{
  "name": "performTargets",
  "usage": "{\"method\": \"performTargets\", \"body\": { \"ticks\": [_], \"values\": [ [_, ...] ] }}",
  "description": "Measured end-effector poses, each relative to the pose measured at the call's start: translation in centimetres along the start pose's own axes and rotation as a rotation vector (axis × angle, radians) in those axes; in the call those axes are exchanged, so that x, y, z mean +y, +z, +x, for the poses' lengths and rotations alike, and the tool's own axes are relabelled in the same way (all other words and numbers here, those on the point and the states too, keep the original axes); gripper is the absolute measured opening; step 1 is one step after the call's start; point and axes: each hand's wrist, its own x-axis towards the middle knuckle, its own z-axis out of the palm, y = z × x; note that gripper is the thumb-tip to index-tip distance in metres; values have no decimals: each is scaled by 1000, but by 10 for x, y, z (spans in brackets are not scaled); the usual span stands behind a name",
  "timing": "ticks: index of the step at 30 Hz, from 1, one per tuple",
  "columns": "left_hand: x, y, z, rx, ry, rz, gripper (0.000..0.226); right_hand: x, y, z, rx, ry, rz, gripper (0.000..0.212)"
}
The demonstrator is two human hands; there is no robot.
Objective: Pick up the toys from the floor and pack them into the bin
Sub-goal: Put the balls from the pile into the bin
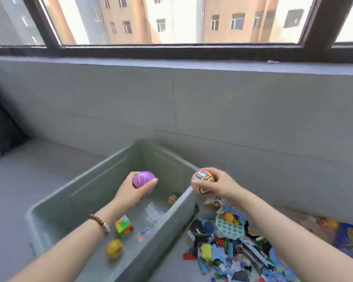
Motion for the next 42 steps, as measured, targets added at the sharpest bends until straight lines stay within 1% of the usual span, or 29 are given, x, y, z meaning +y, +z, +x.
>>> {"method": "performTargets", "body": {
  "ticks": [2, 4, 6, 8, 9, 11, 13, 15, 18, 21, 25, 28, 32, 34, 37, 39, 42],
  "values": [
    [-33, -38, -9, 55, -45, 38, 40, -4, 51, 14, -48, -20, -100, 47],
    [-67, -65, -16, 83, -111, 59, 43, 0, 93, 29, -88, -47, -254, 49],
    [-108, -90, -20, 91, -189, 79, 47, 14, 135, 48, -144, -81, -500, 52],
    [-128, -89, -24, 66, -211, 132, 55, 29, 143, 54, -155, -107, -756, 55],
    [-139, -90, -24, 70, -229, 147, 56, 36, 150, 58, -167, -110, -836, 57],
    [-159, -93, -23, 96, -271, 151, 53, 50, 158, 66, -156, -100, -851, 56],
    [-170, -92, -19, 122, -279, 171, 51, 56, 155, 69, -89, -102, -809, 52],
    [-172, -91, -15, 99, -265, 193, 52, 59, 147, 68, -42, -132, -817, 49],
    [-157, -84, -8, 52, -212, 241, 51, 54, 128, 62, -26, -171, -836, 47],
    [-123, -69, -3, 5, -103, 328, 52, 44, 102, 52, -33, -177, -874, 52],
    [-61, -33, 0, -27, 119, 508, 54, 32, 44, 32, -27, -154, -939, 61],
    [-16, 11, 2, -39, 286, 610, 58, 29, -17, 9, 35, -118, -981, 63],
    [29, 97, 8, -149, 442, 736, 64, 48, -117, -29, 172, 9, -962, 67],
    [44, 148, 8, -221, 480, 758, 65, 69, -169, -50, 242, 85, -949, 68],
    [50, 230, 7, -357, 469, 768, 67, 112, -236, -82, 335, 238, -885, 68],
    [46, 284, 8, -457, 465, 800, 69, 145, -271, -99, 404, 326, -812, 69],
    [32, 357, 11, -588, 451, 833, 71, 198, -311, -111, 487, 401, -714, 68]
  ]
}}
